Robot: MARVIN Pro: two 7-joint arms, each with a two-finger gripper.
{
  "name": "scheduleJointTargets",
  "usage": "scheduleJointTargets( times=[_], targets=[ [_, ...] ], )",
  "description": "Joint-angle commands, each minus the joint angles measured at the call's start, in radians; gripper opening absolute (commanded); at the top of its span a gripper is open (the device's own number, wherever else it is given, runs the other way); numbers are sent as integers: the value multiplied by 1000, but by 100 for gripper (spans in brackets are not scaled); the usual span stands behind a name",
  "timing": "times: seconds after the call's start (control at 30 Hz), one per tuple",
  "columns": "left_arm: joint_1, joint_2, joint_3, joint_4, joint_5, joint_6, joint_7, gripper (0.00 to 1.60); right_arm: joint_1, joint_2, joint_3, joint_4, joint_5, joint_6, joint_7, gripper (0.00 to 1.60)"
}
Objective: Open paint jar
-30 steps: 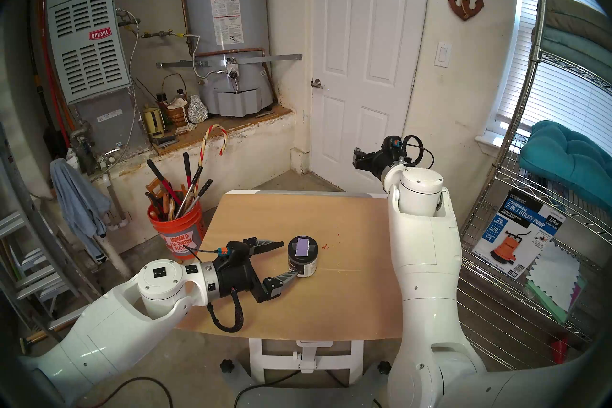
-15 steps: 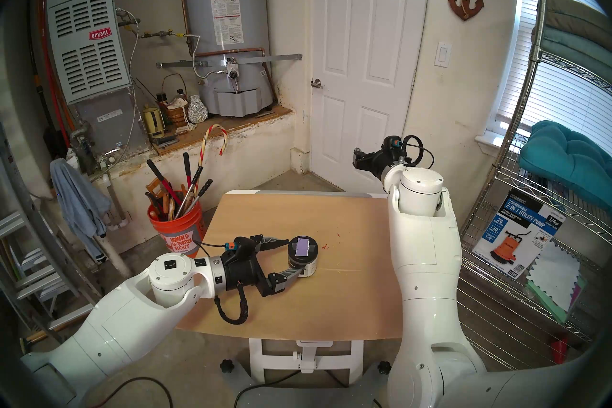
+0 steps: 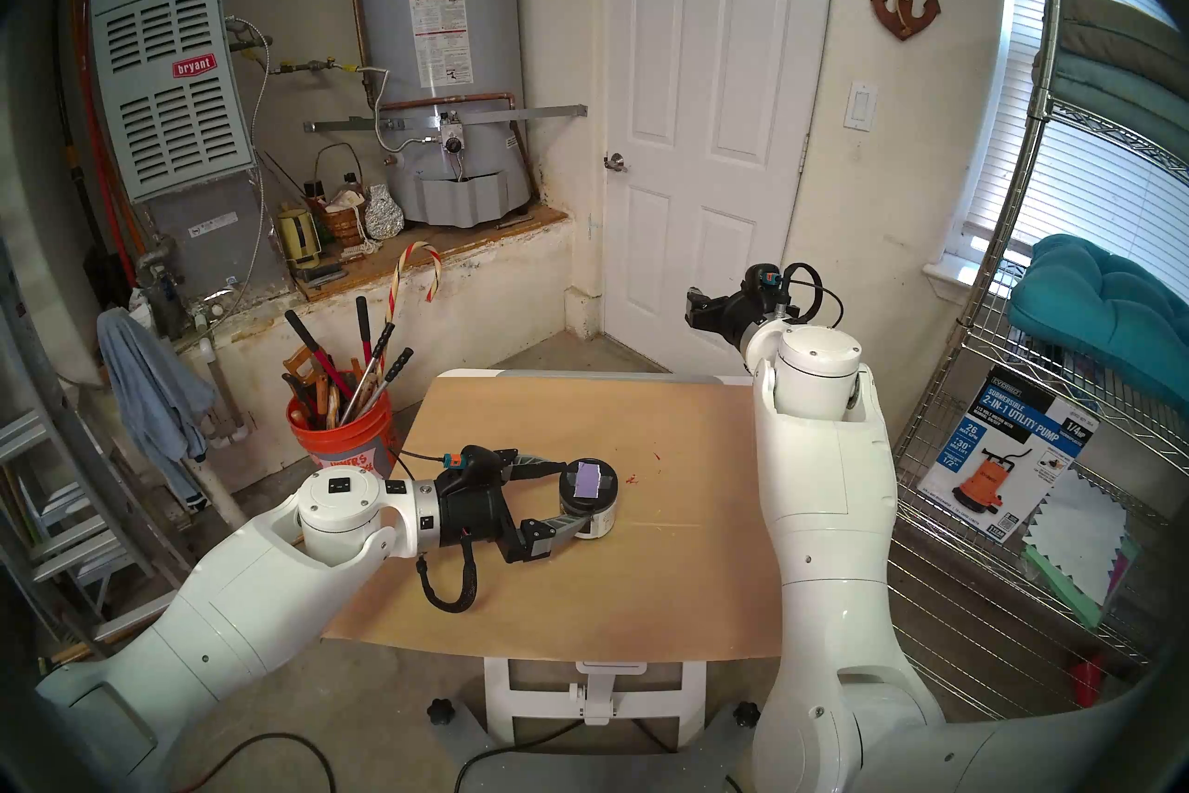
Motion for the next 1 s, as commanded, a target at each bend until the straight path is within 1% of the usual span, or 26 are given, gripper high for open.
scheduleJointTargets(
  times=[0.0,0.23,0.27,0.47,0.67,0.87,0.97],
  targets=[
    [-60,-22,14,5,12,-4,-30,160,17,0,-6,-23,-2,-3,0,160],
    [-76,-42,37,24,38,-15,-28,160,17,0,-6,-24,-2,-3,0,160],
    [-84,-40,47,28,47,-8,-37,160,17,0,-6,-24,-2,-3,0,160],
    [-95,-50,66,51,74,-7,-35,160,17,0,-6,-24,-2,-2,0,160],
    [-106,-58,74,69,89,-16,-33,160,17,0,-6,-24,-2,-2,0,160],
    [-125,-81,83,103,107,-25,-30,160,17,0,-6,-24,-2,-2,0,160],
    [-146,-107,90,137,116,-34,-36,160,17,0,-6,-24,-2,-3,0,160]
  ],
)
